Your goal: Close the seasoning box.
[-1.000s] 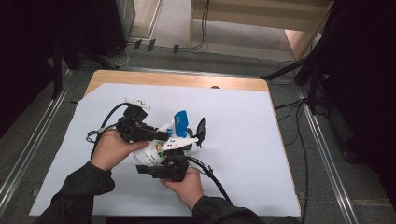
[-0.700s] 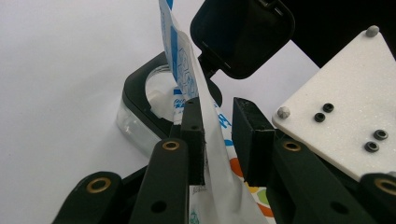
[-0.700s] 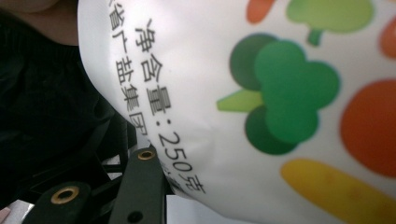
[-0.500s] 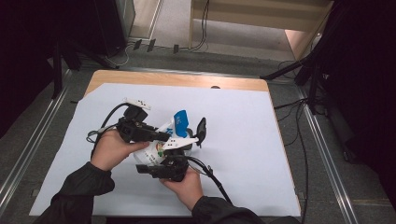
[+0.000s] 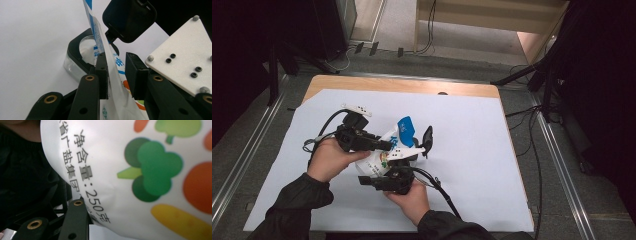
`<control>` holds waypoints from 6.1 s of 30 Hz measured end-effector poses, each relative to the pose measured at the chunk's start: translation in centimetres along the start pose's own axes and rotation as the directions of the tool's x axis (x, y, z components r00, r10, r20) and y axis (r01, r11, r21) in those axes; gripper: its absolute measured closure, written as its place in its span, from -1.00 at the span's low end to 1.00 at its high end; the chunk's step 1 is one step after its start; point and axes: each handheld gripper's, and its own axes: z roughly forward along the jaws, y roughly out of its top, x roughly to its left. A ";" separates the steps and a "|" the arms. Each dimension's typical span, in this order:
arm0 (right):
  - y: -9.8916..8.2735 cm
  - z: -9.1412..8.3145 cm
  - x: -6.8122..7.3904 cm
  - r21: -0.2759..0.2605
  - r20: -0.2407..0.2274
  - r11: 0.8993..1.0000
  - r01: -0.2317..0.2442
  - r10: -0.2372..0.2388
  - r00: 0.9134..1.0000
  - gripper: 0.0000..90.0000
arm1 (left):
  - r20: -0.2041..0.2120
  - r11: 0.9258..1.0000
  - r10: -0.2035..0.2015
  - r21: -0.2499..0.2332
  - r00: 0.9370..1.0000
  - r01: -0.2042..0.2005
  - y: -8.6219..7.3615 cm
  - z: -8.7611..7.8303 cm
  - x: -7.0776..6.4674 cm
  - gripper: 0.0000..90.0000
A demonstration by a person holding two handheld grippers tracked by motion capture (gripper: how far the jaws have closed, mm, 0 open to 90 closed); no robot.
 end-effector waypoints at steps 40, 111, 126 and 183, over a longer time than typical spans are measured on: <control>0.3 -0.1 0.0 -0.012 -0.025 1.000 -0.028 0.027 0.999 0.42 | 0.001 1.000 -0.005 -0.001 1.000 0.005 0.1 0.1 -0.2 0.59; 0.4 0.1 -0.2 0.000 -0.052 1.000 -0.019 0.019 0.998 0.44 | -0.017 1.000 -0.004 0.004 1.000 0.004 0.2 0.9 -0.6 0.61; 0.3 0.1 -0.3 -0.005 -0.053 1.000 -0.021 0.020 0.998 0.45 | -0.013 1.000 -0.008 0.007 1.000 0.008 0.1 1.1 -0.5 0.62; 1.0 0.1 -0.9 -0.019 -0.061 0.998 -0.052 0.050 0.997 0.45 | -0.023 0.999 -0.031 -0.034 0.999 0.030 0.7 1.4 -0.1 0.64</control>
